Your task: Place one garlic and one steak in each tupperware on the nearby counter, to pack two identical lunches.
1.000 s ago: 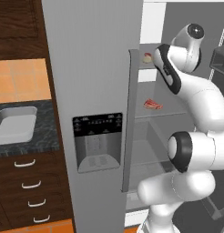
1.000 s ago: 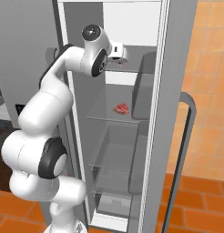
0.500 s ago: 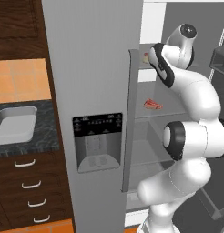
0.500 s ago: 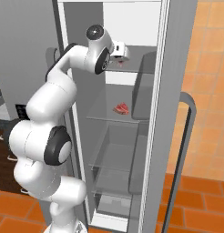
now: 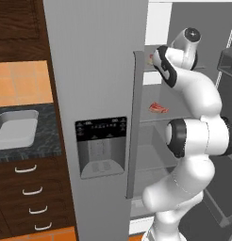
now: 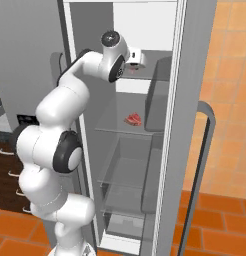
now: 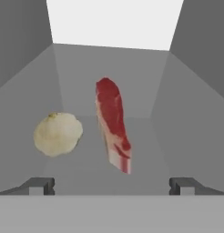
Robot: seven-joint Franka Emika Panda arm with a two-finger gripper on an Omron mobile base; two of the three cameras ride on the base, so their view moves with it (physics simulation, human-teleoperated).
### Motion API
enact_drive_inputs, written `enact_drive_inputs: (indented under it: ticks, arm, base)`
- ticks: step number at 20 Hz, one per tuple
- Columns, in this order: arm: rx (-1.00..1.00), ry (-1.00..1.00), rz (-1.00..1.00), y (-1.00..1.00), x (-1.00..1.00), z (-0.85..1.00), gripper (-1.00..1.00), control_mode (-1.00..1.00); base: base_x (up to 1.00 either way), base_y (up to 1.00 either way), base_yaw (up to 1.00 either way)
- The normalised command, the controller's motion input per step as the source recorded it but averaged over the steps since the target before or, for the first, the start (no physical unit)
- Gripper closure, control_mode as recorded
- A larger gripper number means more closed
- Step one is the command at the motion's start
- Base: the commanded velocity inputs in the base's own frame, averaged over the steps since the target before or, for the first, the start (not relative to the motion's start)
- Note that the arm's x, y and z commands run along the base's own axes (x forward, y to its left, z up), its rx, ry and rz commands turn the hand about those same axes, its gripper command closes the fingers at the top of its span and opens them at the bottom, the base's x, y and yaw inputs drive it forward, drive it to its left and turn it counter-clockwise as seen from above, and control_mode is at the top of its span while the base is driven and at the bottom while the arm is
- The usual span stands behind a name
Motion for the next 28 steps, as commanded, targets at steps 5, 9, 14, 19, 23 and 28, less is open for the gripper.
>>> enact_drive_inputs:
  ticks: [5,9,14,19,23,28]
  arm:
    - [0.0,0.0,0.0,-0.06,0.31,-0.02,-1.0,-1.0]
    - [0.0,0.0,0.0,-0.01,0.35,-0.05,-1.0,-1.0]
    - [0.0,0.0,0.0,0.0,0.29,-0.03,-1.0,-1.0]
    - [0.0,0.0,0.0,0.0,0.15,-0.12,-1.0,-1.0]
    - [0.0,0.0,0.0,0.0,0.06,-0.21,-1.0,-1.0]
    - [0.0,0.0,0.0,0.0,0.05,-0.24,-1.0,-1.0]
  base:
    - [0.0,0.0,0.0]
    - [0.0,0.0,0.0]
    - [0.0,0.0,0.0]
    - [0.0,0.0,0.0]
    - [0.0,0.0,0.0]
    - [0.0,0.0,0.0]
